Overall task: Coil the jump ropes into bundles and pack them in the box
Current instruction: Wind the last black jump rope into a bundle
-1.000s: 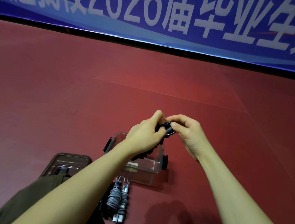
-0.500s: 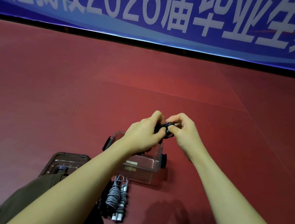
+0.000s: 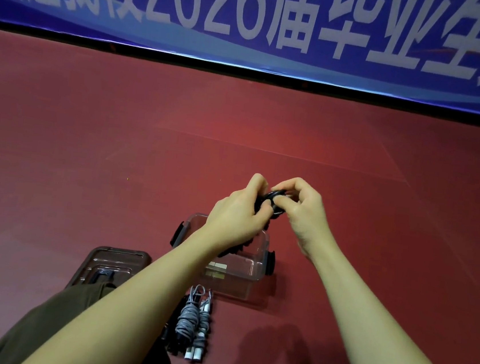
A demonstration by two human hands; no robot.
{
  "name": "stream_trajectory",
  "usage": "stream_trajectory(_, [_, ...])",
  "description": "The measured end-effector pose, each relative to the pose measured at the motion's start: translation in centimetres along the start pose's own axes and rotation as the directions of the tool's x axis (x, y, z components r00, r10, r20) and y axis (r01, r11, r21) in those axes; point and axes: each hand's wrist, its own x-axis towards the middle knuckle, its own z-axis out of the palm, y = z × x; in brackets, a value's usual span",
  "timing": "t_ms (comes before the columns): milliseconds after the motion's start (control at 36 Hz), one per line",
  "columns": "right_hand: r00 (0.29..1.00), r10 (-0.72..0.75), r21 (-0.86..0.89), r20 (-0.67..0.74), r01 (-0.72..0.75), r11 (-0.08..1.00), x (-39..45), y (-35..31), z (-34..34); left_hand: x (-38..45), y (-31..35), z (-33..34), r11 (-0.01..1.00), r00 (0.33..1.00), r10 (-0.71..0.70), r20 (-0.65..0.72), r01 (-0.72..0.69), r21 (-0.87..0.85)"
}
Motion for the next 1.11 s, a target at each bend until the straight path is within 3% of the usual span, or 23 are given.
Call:
stream_trajectory(83, [0.997, 0.039, 0.154, 0.066, -0.049, 0.987, 0.2, -0.2, -0.7, 0.0, 0.1, -0.2, 0.998, 1.0, -0.017, 0.008, 0.018, -0.061])
stream_trajectory(278, [0.991, 0.063, 0.338, 0.117, -0.1, 0.936, 0.2, 0.0, -1.0, -0.2, 0.5, -0.6, 0.972, 0.999, -0.04, 0.017, 0.043, -0.231])
stream_trajectory(444, [0.973, 0.061, 0.381, 0.221, -0.144, 0.913, -0.1, 0.0, -1.4, -0.3, 0.6, -0.6, 0.967, 0.998, -0.05, 0.039, 0.058, -0.247])
stream_trajectory(583, [0.969, 0.082, 0.288, 0.234, -0.15, 0.946, -0.1, -0.1, -1.6, -0.4, 0.7, -0.6, 0.983, 0.998, -0.045, 0.045, 0.052, -0.173])
stream_trajectory(806, [0.983, 0.028, -0.118, 0.184, -0.006, 0.993, 0.0, 0.2, -2.1, -0.4, 0.5, -0.1, 0.999, 0.998, -0.033, 0.057, 0.033, 0.003])
stream_trajectory(1111, [0.996, -0.022, -0.106, 0.091, 0.032, 0.994, -0.6, 0.6, -1.6, -0.3, 0.7, -0.1, 0.998, 0.997, -0.064, 0.05, 0.063, 0.02])
